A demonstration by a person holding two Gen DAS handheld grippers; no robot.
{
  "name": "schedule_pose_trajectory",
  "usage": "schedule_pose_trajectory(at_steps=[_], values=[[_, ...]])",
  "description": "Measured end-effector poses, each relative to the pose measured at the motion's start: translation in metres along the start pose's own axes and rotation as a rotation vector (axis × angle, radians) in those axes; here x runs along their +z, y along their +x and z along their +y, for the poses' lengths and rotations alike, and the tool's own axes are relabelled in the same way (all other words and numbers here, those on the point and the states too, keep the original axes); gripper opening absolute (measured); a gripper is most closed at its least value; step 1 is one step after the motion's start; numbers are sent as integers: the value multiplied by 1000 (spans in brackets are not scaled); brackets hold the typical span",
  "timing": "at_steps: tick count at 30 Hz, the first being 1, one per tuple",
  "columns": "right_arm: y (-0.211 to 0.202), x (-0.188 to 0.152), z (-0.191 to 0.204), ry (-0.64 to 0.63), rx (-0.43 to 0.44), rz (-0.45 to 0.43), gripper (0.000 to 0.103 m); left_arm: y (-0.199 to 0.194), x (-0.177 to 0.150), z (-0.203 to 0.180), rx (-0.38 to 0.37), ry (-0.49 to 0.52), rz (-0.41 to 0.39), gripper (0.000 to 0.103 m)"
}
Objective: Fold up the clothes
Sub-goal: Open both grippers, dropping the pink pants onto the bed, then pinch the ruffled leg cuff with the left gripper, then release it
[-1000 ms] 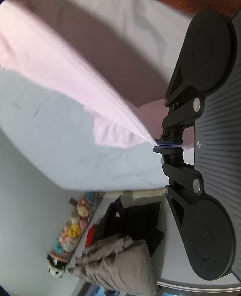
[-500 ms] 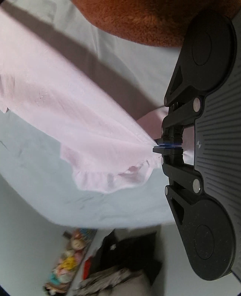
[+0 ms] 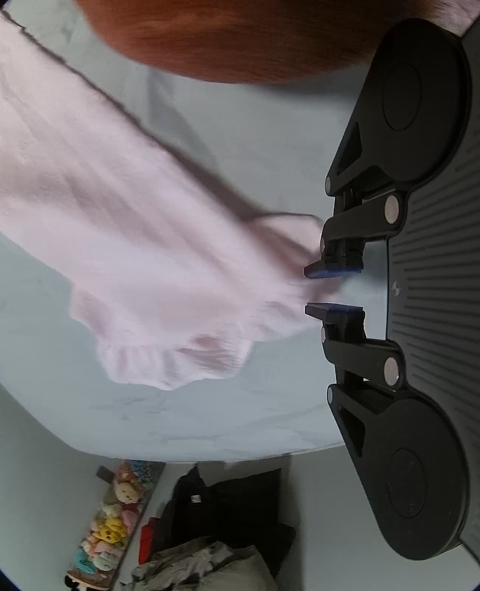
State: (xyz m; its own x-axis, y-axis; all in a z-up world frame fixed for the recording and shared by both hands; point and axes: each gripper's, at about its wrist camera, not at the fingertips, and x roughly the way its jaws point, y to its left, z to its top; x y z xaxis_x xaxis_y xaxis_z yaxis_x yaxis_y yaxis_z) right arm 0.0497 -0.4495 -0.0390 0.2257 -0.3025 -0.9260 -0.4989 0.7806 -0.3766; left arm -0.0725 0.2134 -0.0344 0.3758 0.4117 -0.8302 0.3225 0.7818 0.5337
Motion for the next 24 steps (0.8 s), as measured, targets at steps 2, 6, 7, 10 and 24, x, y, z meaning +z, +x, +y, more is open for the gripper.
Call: schedule_pose_trajectory(at_steps=[2,6,7,10,24], values=[[-5,3,-4,34,14,-15,9,-2,-9,6,9,-15,21,15],[-21,11,-15,96,23,-66,18,-5,-20,34,38,-150,40,15],[-26,14,-15,106,14,-83,21,-7,-19,41,42,-190,35,15],[-34,28,-16,133,6,-123,23,-12,-10,59,44,-283,13,15],[-9,98,15,153,120,-138,29,13,98,116,-140,-668,-110,45]])
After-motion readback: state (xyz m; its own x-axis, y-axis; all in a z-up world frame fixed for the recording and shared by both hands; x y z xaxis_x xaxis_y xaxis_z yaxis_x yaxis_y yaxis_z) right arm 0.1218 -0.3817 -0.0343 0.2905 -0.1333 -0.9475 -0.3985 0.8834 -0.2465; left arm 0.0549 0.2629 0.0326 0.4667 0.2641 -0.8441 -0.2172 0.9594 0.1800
